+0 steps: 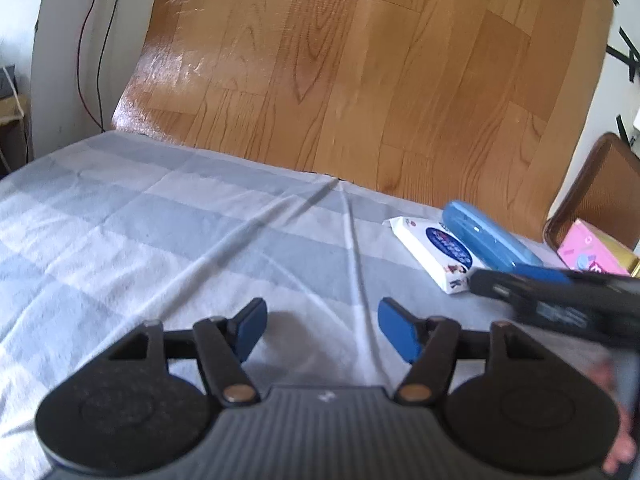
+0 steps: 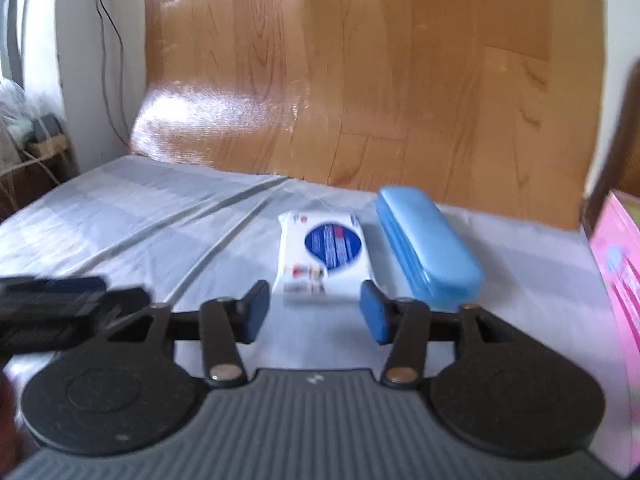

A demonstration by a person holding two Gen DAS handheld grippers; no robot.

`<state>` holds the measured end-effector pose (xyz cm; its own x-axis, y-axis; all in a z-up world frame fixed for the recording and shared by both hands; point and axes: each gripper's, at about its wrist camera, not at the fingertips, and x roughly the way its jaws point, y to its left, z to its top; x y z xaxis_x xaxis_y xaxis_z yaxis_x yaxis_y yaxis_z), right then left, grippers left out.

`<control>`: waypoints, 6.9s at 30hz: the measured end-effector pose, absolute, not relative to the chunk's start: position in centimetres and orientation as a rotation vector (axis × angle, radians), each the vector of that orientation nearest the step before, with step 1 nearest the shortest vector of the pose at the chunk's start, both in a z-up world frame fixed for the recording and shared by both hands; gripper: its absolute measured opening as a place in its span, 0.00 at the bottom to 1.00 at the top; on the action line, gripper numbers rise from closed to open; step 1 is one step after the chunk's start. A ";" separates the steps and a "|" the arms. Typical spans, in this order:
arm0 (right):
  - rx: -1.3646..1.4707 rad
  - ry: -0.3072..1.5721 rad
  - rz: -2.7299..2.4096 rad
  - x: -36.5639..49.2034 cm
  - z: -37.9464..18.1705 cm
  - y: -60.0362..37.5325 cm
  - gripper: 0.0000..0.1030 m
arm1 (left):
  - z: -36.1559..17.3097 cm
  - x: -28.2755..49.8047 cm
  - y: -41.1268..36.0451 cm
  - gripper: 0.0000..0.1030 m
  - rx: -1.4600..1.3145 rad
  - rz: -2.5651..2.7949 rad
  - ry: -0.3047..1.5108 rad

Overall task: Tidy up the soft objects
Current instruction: 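Grasp the white wet-wipe pack with the right gripper, then carry the wet-wipe pack into the pink tin and open the gripper, then grasp the blue plastic case with the right gripper, then lower the blue case into the pink tin and release it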

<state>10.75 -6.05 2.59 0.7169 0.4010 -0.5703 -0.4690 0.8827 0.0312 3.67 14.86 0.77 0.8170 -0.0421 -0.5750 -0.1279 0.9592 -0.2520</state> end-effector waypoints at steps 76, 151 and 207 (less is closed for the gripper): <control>0.047 0.301 0.119 0.6 5.9 -34.0 0.79 | 9.0 9.5 -19.6 0.51 -0.169 -0.680 0.730; -0.192 0.644 0.595 0.3 1.0 -22.5 0.54 | 0.8 3.1 5.4 0.99 -0.162 -0.212 0.684; 0.003 0.419 -0.018 5.0 4.2 -42.0 0.71 | 8.0 14.7 -25.5 0.82 -0.054 -0.578 0.704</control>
